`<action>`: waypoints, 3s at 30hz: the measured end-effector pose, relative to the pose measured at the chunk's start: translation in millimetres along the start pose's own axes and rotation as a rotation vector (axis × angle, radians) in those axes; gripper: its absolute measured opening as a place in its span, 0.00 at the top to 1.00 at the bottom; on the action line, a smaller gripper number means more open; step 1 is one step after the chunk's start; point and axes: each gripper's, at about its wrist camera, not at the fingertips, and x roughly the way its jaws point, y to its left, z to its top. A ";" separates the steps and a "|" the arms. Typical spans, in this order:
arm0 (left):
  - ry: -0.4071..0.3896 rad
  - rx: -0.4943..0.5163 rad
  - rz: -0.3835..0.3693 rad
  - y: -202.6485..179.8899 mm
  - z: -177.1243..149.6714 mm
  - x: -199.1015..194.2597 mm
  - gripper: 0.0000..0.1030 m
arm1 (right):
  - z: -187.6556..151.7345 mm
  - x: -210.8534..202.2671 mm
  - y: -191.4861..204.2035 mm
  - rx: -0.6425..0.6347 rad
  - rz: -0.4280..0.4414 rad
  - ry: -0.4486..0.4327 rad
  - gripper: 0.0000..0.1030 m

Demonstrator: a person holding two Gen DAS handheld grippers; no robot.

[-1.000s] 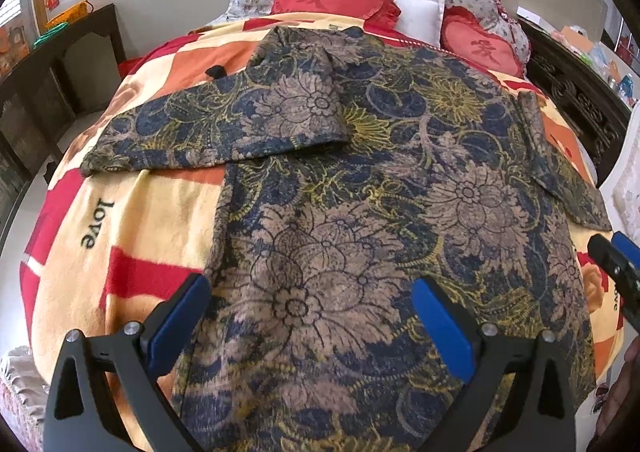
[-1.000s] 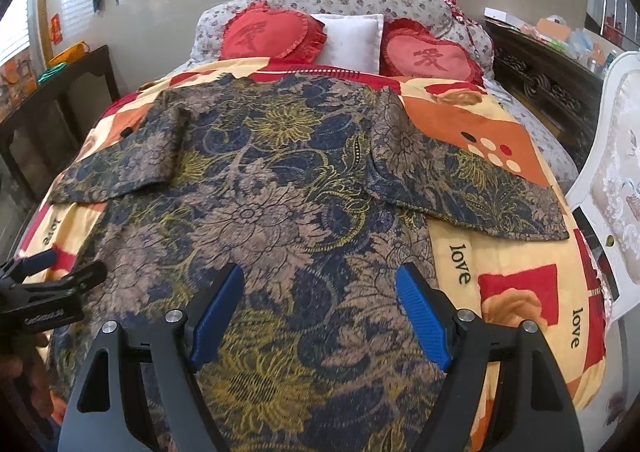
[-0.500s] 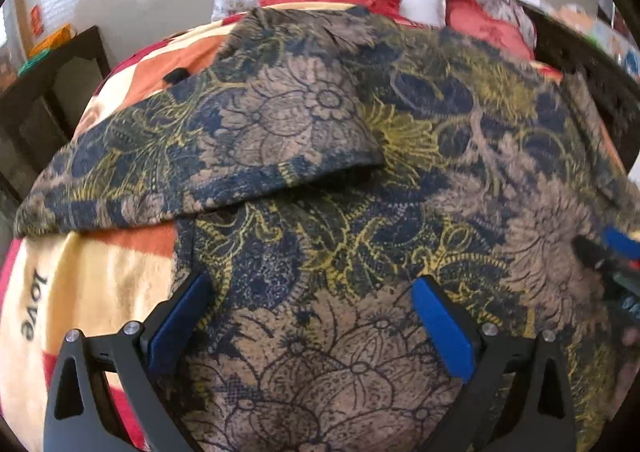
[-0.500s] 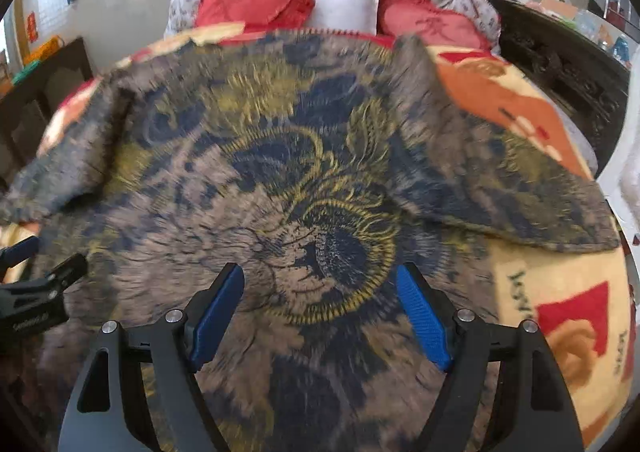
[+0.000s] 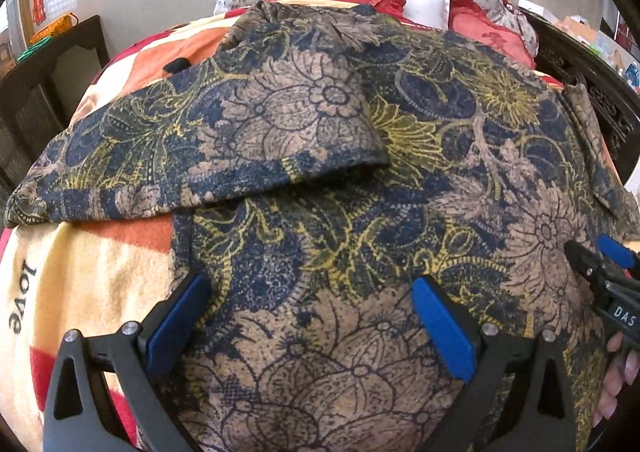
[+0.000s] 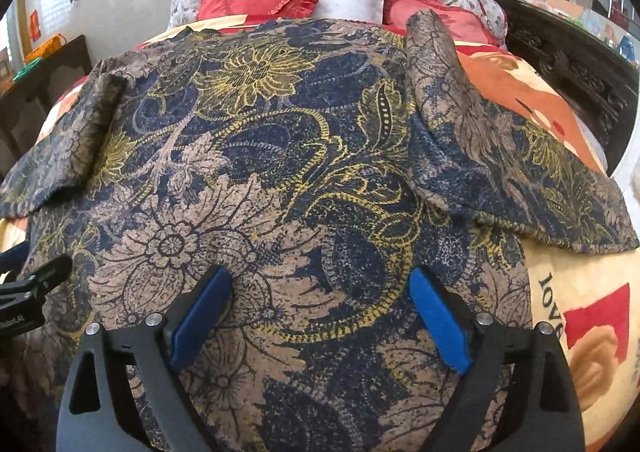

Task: Fold small clothes
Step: 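Move the left gripper to the sleeve cuff nearest it and grasp, then lift the sleeve with the left gripper, fold it across the shirt body, release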

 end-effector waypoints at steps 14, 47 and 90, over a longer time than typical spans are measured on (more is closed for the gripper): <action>-0.174 -0.475 -0.207 185.6 -0.2 -76.3 0.03 | 1.2 -0.9 3.0 -0.009 -0.015 -0.003 0.00; -0.489 -0.723 -0.046 334.1 71.8 -182.9 0.96 | 1.8 -0.2 8.5 -0.016 -0.028 -0.005 0.00; 0.136 -0.001 -0.891 -145.1 83.2 -34.7 0.34 | 10.0 -43.3 -62.0 0.105 0.027 -0.060 0.10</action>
